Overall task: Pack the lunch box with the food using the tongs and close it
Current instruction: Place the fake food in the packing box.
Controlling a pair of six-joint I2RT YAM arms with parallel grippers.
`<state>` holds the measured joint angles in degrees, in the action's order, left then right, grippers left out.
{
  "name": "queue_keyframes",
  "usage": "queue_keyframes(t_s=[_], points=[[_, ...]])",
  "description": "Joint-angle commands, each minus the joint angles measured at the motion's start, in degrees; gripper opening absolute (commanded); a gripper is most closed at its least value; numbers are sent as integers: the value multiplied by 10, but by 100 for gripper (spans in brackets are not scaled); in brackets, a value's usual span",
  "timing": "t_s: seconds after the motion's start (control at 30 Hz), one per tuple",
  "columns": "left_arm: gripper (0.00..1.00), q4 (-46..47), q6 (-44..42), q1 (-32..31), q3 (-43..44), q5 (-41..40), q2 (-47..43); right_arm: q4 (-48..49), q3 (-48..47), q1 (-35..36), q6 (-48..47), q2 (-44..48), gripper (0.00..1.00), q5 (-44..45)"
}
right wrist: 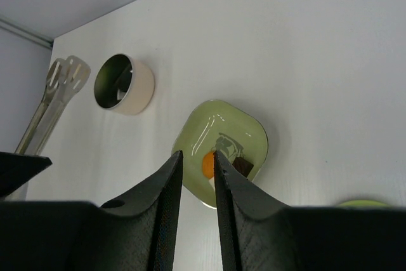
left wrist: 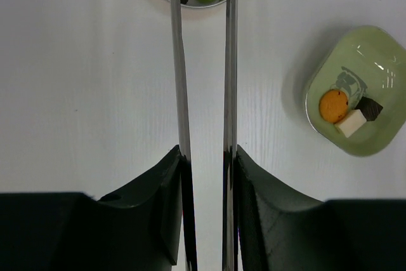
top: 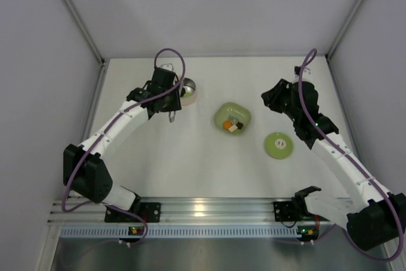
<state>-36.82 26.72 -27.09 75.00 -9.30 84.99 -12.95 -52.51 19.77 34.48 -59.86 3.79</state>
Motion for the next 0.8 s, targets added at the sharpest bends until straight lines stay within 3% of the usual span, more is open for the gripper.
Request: queue_keyframes(t_s=[0.0,0.3,0.77], points=[[38,33,14,12,-19,20,-16,1,-7,11,-8,4,26,0],[41,68,25,24,-63,29,-10,1,-7,11,-9,1,26,-2],[50,73,18,25,-57,38,-4,0,-10,11,-10,1,26,-1]])
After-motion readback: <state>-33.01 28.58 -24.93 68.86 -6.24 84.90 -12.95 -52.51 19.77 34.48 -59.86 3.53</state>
